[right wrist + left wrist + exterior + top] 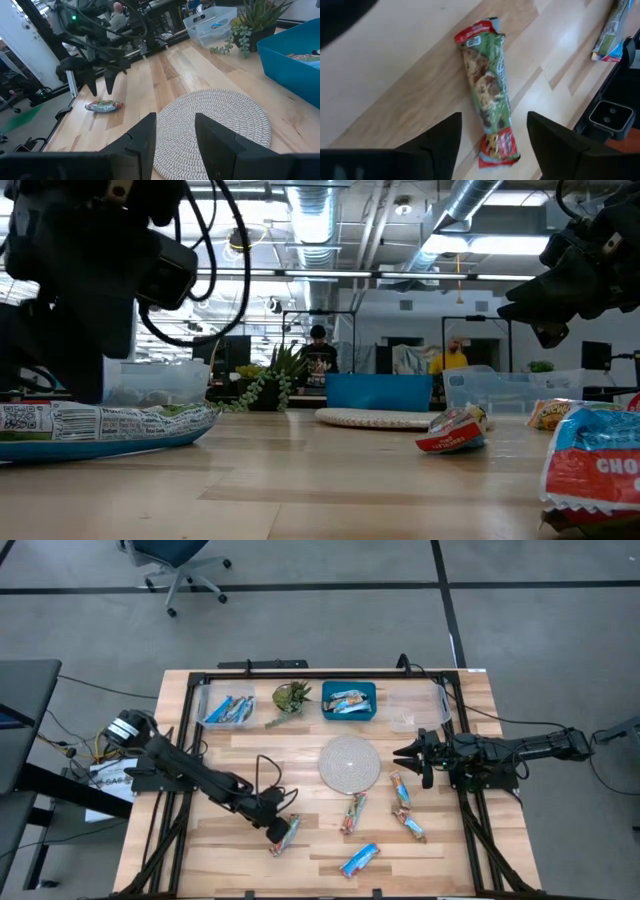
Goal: Pick and place Granola Bars by type
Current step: Put the red granola bar into the right transparent bin
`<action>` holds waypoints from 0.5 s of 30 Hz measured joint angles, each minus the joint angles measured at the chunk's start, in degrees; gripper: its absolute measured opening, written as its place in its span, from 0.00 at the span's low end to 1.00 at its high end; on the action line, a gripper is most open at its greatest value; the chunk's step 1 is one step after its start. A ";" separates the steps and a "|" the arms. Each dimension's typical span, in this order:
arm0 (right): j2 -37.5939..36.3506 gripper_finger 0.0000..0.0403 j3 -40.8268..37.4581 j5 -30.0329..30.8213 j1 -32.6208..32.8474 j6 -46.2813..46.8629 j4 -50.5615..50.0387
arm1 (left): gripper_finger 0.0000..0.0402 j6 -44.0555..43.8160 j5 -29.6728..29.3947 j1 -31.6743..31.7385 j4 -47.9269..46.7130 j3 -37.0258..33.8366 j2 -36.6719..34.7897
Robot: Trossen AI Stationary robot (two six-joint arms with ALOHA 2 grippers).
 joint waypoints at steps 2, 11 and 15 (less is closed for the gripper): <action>-0.02 0.32 0.01 0.00 0.02 -0.01 0.00 | 0.57 0.36 -0.10 -0.06 0.19 1.09 1.59; -0.02 0.32 0.00 0.00 0.00 -0.02 -0.02 | 0.66 2.40 -2.14 -0.09 -0.76 4.09 5.39; -0.02 0.32 0.01 0.02 0.00 0.00 0.17 | 0.66 2.41 -1.83 -0.10 -1.52 5.21 7.74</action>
